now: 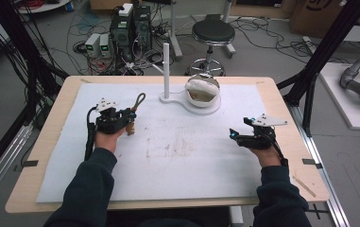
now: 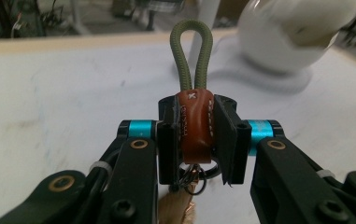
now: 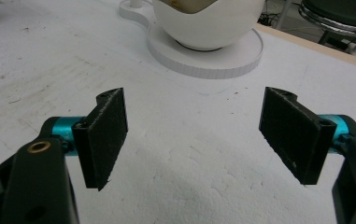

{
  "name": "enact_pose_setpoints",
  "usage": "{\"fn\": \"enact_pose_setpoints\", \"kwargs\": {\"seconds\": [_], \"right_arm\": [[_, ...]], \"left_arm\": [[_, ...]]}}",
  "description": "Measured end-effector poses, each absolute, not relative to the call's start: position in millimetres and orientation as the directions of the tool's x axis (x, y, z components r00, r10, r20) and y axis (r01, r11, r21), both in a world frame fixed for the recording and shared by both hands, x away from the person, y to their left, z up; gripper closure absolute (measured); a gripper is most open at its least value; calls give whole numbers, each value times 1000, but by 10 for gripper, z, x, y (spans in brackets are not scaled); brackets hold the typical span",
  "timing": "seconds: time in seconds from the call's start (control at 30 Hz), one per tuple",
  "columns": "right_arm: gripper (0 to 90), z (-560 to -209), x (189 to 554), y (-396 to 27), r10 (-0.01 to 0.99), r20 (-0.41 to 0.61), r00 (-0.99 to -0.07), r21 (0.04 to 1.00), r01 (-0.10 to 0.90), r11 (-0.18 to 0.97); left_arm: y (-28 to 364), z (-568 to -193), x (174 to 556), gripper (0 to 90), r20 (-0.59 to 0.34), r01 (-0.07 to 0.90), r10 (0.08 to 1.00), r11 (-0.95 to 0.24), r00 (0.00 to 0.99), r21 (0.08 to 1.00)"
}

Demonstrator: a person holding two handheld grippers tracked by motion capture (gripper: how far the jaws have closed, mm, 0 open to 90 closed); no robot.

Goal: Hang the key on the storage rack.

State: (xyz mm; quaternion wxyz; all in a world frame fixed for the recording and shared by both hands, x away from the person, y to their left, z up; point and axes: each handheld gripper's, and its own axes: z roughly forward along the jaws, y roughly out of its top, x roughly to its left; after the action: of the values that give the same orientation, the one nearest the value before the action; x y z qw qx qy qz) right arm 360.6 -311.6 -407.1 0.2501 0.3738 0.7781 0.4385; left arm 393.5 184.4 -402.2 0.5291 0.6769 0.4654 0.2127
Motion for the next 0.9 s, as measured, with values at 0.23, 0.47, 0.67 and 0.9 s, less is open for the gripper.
{"fn": "enact_pose_setpoints", "kwargs": {"seconds": [0.23,0.47,0.67,0.9], "right_arm": [[239,-4067,3601,-3114,801,-61,-596,872,360,333],[238,-4053,3591,-3130,804,-61,-592,876,355,327],[238,-4055,3590,-3126,802,-59,-594,877,354,326],[238,-4060,3585,-3142,802,-55,-594,876,357,324]], "left_arm": [[1721,-3668,3975,719,-215,304,800,43,560,952],[1541,-3383,4095,718,-183,229,759,46,624,972],[1415,-3219,4311,718,-151,230,782,10,604,973],[1282,-3182,4459,718,-118,256,810,-40,574,966]]}}
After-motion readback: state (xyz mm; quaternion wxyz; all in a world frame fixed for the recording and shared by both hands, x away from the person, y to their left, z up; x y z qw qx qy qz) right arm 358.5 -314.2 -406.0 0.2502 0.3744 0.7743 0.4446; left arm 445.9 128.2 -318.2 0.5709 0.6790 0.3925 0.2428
